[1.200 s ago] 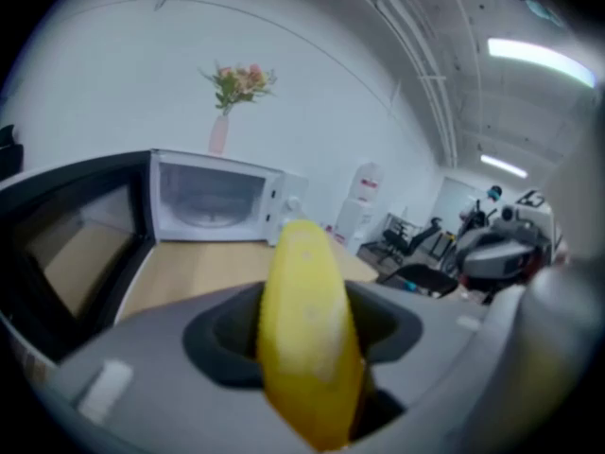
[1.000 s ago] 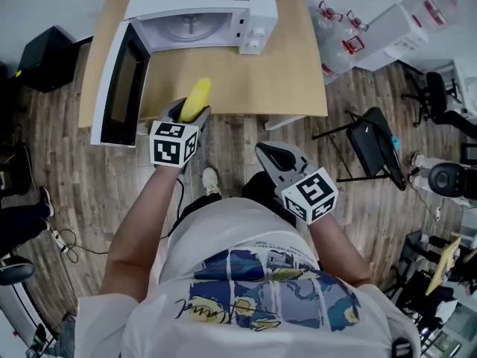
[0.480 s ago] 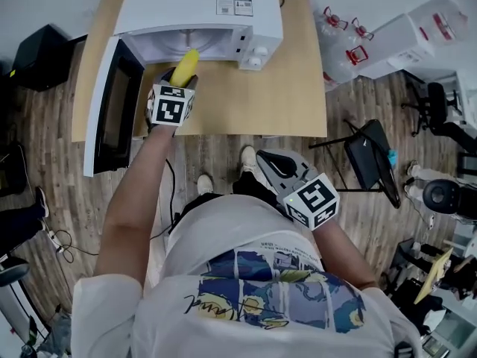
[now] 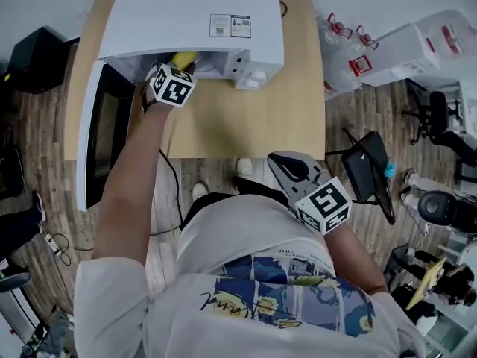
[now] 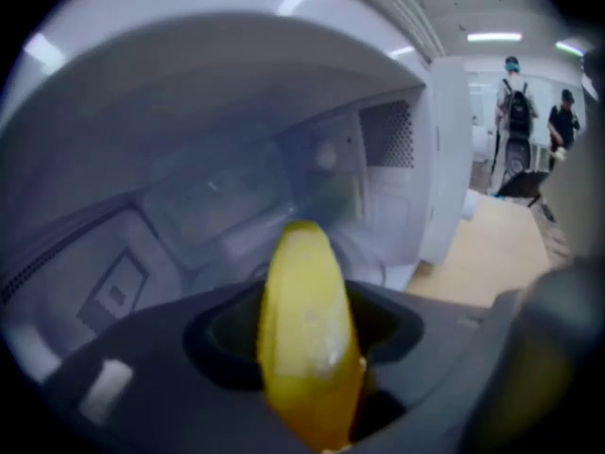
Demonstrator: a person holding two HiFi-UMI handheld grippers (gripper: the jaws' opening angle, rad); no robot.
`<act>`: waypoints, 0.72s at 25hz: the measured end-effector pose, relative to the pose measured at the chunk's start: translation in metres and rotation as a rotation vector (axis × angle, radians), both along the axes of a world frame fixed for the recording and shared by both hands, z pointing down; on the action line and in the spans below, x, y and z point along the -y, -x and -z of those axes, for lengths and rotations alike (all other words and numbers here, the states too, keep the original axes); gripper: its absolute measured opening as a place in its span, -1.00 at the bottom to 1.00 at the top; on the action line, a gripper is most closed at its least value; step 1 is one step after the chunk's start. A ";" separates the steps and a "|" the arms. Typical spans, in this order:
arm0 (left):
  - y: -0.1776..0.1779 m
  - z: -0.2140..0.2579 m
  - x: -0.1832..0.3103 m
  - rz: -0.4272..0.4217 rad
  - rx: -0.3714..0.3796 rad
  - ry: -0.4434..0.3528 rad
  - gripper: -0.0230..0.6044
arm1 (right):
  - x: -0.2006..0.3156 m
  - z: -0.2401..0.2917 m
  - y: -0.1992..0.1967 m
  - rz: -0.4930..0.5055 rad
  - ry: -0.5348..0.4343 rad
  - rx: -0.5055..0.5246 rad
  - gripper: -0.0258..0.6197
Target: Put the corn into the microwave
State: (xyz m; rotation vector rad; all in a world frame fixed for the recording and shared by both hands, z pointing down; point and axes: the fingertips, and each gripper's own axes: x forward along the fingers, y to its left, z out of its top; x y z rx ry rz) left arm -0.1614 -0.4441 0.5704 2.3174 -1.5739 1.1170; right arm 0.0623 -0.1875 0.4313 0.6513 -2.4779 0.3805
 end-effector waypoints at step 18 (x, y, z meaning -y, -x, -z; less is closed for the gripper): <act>-0.003 -0.018 0.045 -0.068 0.022 -0.041 -0.12 | 0.022 -0.001 -0.010 -0.051 -0.004 -0.044 -0.89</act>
